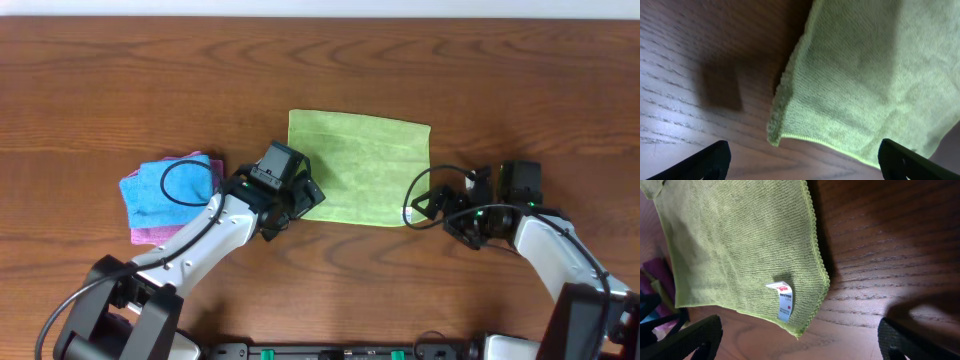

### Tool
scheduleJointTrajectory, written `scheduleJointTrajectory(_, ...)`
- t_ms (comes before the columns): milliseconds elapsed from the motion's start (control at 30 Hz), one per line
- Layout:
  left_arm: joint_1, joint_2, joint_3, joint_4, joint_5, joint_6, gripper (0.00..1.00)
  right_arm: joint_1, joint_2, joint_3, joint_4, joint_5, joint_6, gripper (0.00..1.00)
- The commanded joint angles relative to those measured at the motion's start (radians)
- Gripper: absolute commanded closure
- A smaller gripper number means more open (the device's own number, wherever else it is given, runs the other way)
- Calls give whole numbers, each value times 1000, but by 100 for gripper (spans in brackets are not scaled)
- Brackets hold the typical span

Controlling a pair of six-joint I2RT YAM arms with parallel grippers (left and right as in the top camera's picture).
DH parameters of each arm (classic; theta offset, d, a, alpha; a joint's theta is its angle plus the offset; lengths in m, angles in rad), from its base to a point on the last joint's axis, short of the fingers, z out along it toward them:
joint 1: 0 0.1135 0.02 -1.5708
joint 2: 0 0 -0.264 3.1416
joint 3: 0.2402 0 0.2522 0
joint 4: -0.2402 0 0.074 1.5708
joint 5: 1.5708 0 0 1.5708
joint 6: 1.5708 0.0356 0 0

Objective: Fold the cloth
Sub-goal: 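Move both grippers to the green cloth's near corners and grasp them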

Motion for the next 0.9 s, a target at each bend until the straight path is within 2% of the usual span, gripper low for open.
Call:
scheduleJointTrajectory(0, 2, 4, -3, 8, -55, -14, 4, -6, 3, -2, 6, -23, 22, 1)
scheduleJointTrajectory(467, 2, 100, -5, 73, -27, -33, 0, 79, 3, -84, 139, 5, 135, 3)
scheduleJointTrajectory(500, 2, 101, -5, 77, -27, -34, 7, 88, 3, -90, 155, 6, 146, 4)
scheduleJointTrajectory(600, 2, 102, -5, 93, -31, -33, 18, 113, 3, -105, 180, 26, 177, 7)
scheduleJointTrajectory(667, 2, 102, -5, 102, -36, -33, 19, 125, 3, -110, 182, 39, 180, 7)
scheduleJointTrajectory(767, 2, 103, -5, 113, -46, -33, 35, 135, 3, -113, 181, 54, 188, 11)
scheduleJointTrajectory(867, 2, 108, -5, 119, -51, -33, 37, 136, 3, -113, 181, 73, 197, 16)
